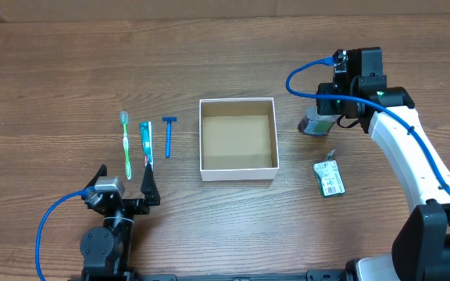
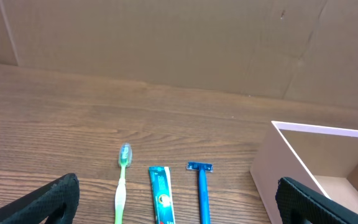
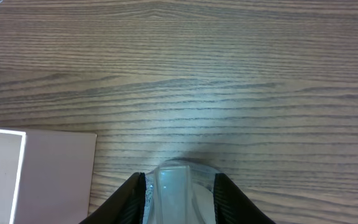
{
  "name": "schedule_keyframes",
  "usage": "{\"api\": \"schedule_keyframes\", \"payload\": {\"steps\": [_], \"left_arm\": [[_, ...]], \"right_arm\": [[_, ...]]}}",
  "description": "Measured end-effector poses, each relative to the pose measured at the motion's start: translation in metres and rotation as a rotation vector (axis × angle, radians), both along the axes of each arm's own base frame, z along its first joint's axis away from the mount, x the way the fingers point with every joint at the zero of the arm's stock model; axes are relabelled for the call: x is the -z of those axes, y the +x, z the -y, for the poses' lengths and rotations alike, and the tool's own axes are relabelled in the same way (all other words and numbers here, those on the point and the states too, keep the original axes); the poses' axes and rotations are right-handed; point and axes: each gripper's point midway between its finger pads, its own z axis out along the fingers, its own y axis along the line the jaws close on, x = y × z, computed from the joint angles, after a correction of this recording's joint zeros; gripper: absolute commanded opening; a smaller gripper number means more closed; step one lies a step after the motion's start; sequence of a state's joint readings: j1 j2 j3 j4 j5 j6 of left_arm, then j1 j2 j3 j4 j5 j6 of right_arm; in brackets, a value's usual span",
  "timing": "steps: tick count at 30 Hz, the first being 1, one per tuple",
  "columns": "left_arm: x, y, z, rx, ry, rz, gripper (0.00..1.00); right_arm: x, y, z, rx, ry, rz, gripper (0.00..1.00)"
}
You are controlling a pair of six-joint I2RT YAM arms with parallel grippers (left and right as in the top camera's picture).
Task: Pack container
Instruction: 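Grasp the soap bottle pump head with the right gripper and lift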
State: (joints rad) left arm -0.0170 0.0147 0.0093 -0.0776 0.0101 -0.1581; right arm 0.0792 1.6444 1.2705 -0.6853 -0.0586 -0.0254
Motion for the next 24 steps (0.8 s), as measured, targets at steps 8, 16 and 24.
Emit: {"api": "schedule_keyframes", "payload": {"steps": [8, 16, 24], "left_arm": [[0.000, 0.000, 0.000, 0.000, 0.000, 0.000, 1.00], [0.000, 0.000, 0.000, 0.000, 0.000, 0.000, 1.00], [0.000, 0.000, 0.000, 0.000, 0.000, 0.000, 1.00]], "right_arm": [[0.000, -0.003, 0.002, 0.005, -0.009, -0.016, 0.30], [-0.026, -0.015, 0.006, 0.017, -0.044, 0.003, 0.30], [-0.092, -0.037, -0.035, -0.087, -0.056, 0.090, 0.30]]}}
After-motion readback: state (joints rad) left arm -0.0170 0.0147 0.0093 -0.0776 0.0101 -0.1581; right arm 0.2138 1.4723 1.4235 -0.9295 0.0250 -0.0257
